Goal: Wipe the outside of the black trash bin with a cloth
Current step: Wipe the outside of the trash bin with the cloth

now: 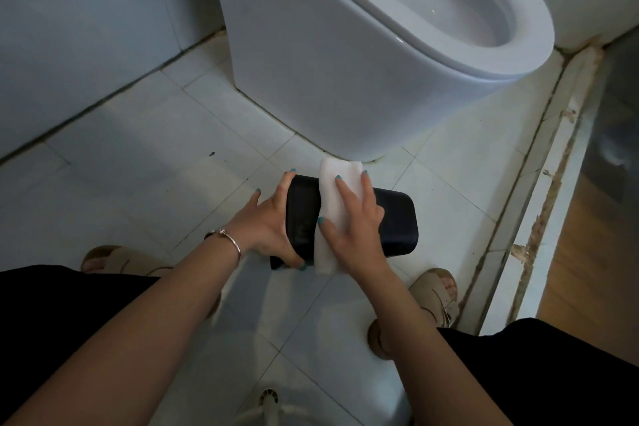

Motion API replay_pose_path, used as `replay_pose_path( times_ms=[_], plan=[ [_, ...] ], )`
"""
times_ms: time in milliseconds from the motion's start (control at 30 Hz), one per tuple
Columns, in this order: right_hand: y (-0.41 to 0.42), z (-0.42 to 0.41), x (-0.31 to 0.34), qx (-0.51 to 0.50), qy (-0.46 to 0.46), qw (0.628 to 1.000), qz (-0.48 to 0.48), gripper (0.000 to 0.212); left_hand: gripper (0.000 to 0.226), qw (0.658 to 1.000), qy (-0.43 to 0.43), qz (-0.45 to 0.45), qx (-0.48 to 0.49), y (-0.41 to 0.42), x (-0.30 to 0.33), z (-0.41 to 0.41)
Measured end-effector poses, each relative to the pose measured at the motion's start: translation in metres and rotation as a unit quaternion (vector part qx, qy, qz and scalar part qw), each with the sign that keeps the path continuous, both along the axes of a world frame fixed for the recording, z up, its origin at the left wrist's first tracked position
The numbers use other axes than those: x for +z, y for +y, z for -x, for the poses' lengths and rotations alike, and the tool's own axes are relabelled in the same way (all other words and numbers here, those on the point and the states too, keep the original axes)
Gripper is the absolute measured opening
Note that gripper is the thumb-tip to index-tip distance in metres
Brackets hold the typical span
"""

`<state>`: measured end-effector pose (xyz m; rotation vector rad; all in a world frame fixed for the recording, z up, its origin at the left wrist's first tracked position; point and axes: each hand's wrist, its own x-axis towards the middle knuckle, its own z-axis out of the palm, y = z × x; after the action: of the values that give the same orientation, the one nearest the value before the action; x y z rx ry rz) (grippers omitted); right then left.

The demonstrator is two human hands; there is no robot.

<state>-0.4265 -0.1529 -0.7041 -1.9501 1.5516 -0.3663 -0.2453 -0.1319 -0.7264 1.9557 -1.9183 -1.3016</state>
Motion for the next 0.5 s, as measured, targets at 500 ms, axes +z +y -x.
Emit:
replay_pose_path(
  times_ms=[500],
  plan=[
    [0.019,-0.04,-0.018,-0.067,0.052,0.993,0.083,0.058,0.159,0.997,-0.034,0.039,-0.062,0.008,-0.006,0.002]
  ],
)
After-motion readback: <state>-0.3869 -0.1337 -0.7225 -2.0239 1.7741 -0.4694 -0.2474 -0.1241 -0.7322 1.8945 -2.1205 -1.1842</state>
